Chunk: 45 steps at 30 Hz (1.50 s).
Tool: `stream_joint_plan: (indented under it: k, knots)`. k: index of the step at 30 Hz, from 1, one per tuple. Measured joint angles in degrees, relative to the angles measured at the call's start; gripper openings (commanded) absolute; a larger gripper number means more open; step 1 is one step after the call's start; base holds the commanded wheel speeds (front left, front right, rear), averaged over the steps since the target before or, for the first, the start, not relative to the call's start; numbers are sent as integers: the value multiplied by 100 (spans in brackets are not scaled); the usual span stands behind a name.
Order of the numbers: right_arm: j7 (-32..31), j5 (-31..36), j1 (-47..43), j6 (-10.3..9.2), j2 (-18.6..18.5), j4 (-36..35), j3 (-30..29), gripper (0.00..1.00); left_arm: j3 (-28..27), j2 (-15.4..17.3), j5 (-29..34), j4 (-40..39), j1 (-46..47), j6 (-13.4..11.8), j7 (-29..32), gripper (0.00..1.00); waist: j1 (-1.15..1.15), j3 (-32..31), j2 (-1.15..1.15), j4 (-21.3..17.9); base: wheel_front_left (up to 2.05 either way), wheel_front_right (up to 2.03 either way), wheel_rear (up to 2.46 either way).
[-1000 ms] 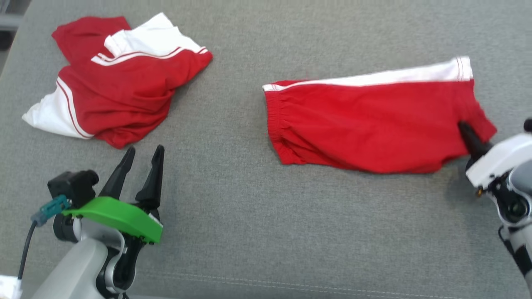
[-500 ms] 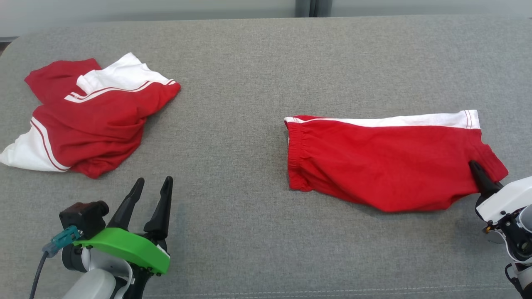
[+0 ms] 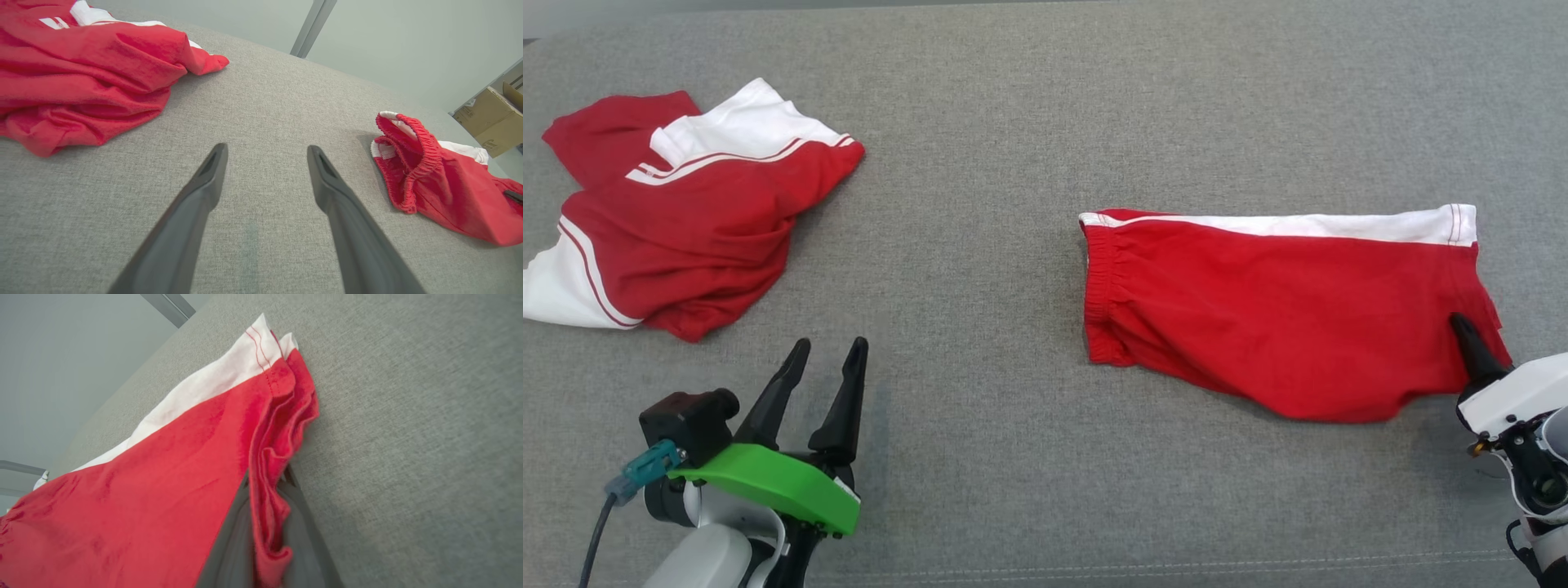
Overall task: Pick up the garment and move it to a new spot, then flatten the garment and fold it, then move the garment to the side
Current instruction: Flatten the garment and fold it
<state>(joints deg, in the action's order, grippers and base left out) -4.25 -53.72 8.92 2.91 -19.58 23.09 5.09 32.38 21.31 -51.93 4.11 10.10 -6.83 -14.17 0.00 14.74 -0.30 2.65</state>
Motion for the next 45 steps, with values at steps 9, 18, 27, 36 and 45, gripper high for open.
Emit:
stream_joint_plan:
  k: [9,18,27,36,45]
  knots:
    - [338,-134,-3,-137,-565,-359,-715,0,-54,-53,2,-120,-5,-1,1,100,0,-52,0,-53,0,0,0]
    - [-18,866,553,125,-1020,-1823,494,0,-51,-126,9,-282,-12,-24,54,100,0,101,0,-80,0,0,0]
    - [-907,1288,618,308,-606,-2319,2070,0,123,-267,81,-274,48,-24,162,100,0,155,0,115,0,0,0]
    - [-1460,1394,615,304,-605,-2315,2276,39,-80,-267,69,-144,40,-25,157,100,0,113,0,319,0,0,0]
    - [-1664,1250,471,-1,-705,-2677,1968,100,-257,-282,68,-120,-18,-25,151,100,0,41,0,135,0,0,0]
